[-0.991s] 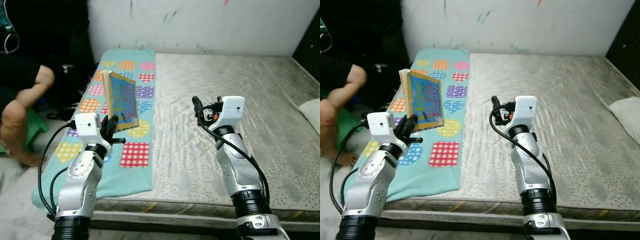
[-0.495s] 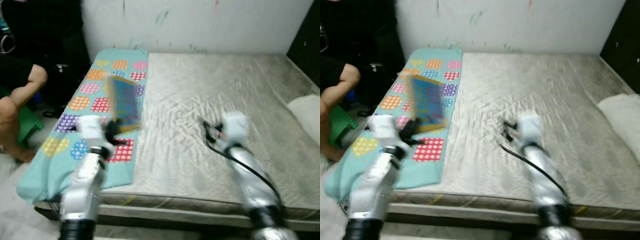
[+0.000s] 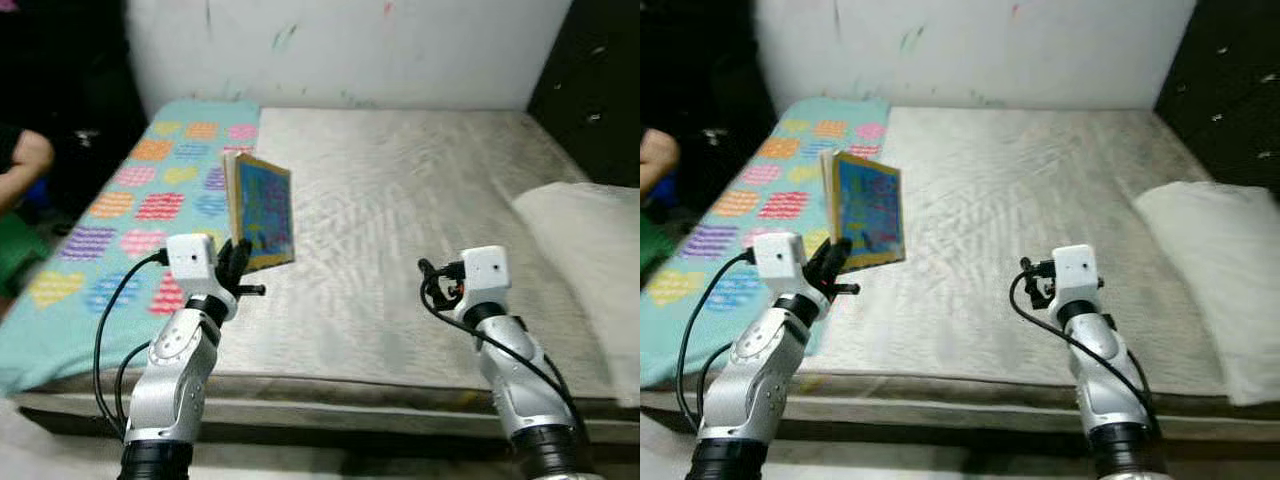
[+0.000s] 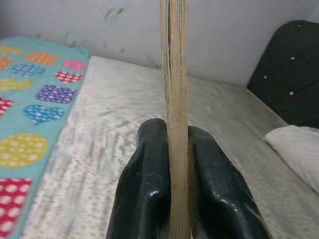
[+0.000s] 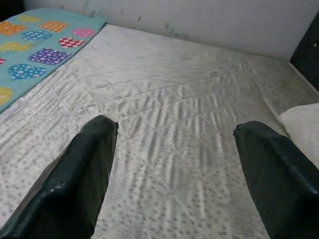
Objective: Clean up the room
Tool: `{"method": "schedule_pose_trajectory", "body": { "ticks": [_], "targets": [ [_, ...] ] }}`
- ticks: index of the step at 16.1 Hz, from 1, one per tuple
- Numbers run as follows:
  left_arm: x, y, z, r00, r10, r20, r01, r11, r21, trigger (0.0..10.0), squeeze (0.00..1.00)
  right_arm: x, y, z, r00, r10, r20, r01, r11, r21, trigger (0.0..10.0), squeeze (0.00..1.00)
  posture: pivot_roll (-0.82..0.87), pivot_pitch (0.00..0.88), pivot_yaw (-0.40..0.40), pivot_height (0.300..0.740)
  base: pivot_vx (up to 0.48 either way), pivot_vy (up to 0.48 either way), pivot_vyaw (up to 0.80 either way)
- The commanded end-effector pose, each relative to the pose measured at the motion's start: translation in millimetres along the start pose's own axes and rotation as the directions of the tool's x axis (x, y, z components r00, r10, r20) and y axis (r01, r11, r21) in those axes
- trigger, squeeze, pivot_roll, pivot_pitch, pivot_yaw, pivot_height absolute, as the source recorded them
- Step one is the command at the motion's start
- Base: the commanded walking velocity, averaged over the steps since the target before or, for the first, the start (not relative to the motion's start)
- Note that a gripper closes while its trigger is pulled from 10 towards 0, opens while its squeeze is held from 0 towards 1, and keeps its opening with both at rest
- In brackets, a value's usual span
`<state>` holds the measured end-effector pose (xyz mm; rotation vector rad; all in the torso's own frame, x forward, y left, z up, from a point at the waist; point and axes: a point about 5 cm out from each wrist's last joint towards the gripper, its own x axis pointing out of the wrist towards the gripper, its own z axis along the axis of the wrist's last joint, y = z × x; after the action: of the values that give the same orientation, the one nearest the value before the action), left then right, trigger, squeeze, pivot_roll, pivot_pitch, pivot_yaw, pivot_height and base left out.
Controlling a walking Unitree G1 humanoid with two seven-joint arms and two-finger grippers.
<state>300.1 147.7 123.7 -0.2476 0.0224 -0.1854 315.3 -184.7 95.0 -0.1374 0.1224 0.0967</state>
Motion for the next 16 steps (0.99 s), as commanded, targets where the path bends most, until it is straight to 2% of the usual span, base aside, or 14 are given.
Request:
{"method": "schedule_pose_trajectory", "body": {
  "ticks": [1,3,7,10,16],
  "targets": [
    [-1.3,4.9,14.9,0.998,0.01,0.063,-0.012,1.0,0.016,10.0,0.0,1.2,5.7,5.9,0.999,0.028,0.018,-0.028,1.0,0.0,10.0,0.0,-0.05,0.0,0.007,0.74,0.0,0.0,0.0],
    [-3.7,6.9,15.5,0.997,0.017,0.08,-0.018,1.0,0.01,10.0,0.0,0.6,5.8,6.0,0.999,0.031,0.019,-0.031,0.999,0.005,10.0,0.0,-0.05,0.0,0.006,0.74,0.0,0.0,0.0],
    [-5.8,1.3,18.9,0.993,-0.05,0.103,0.051,0.999,-0.016,10.0,0.0,0.0,5.7,6.4,0.999,0.03,0.024,-0.03,1.0,0.006,10.0,0.0,-0.05,0.0,0.007,0.74,0.0,0.0,0.0],
    [-6.1,0.3,19.5,0.992,-0.059,0.111,0.062,0.998,-0.025,10.0,0.0,0.1,5.5,7.1,0.999,0.029,0.03,-0.03,1.0,0.008,10.0,0.0,-0.05,0.0,0.007,0.74,0.0,0.0,0.0],
    [-6.8,-0.9,20.0,0.991,-0.078,0.112,0.082,0.996,-0.033,10.0,0.0,0.4,6.3,10.6,0.998,0.031,0.055,-0.033,0.999,0.029,10.0,0.0,-0.05,0.0,0.008,0.74,0.296,0.0,0.0]
  ]
}}
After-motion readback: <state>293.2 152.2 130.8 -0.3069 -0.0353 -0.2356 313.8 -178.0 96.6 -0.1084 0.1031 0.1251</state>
